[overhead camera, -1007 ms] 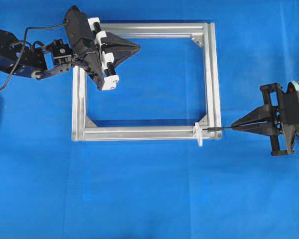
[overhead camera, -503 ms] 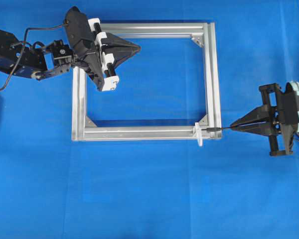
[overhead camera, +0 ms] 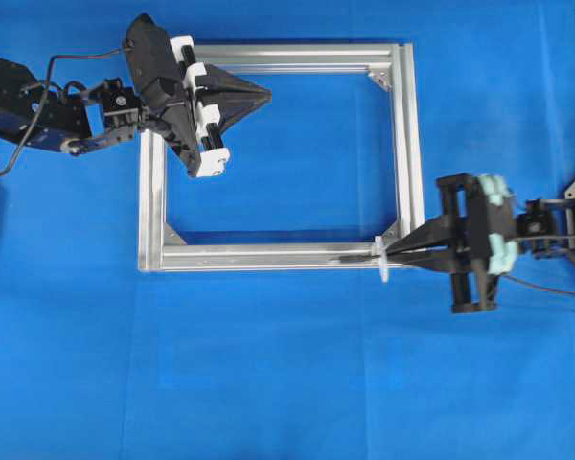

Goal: Insert the wire through the string loop located on the right side.
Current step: 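Push the plug leftward through the zip-tie loop with the right gripper, then move the left gripper to the plug emerging from the loop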

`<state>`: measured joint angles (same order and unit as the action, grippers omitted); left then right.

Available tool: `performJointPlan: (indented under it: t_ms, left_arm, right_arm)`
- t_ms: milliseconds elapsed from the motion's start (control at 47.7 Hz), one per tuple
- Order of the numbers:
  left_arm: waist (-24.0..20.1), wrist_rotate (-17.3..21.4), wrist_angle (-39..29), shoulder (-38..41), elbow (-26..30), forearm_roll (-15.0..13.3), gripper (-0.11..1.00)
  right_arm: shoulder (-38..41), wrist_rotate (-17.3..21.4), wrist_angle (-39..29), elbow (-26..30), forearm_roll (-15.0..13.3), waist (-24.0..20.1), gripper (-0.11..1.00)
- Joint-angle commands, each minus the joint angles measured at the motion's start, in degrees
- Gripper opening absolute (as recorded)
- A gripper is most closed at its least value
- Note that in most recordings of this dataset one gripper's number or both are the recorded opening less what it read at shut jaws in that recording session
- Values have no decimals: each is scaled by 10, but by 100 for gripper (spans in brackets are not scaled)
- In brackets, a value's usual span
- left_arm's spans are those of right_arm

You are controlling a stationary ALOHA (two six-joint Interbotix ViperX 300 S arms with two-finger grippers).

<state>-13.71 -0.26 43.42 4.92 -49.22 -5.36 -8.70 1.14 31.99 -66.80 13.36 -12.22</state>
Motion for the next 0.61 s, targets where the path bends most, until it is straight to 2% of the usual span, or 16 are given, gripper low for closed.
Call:
performJointPlan:
  t_ms: [0, 378, 587]
  left_arm:
    - [3, -1, 4, -14, 11, 2, 0]
    - [22, -1, 4, -14, 10, 2, 0]
    - [80, -2, 3, -13, 6, 2, 0]
  right_arm:
    - [12, -1, 6, 25, 0, 1, -3]
    - [18, -1, 6, 25, 0, 1, -3]
    - [18, -1, 6, 25, -1, 1, -3]
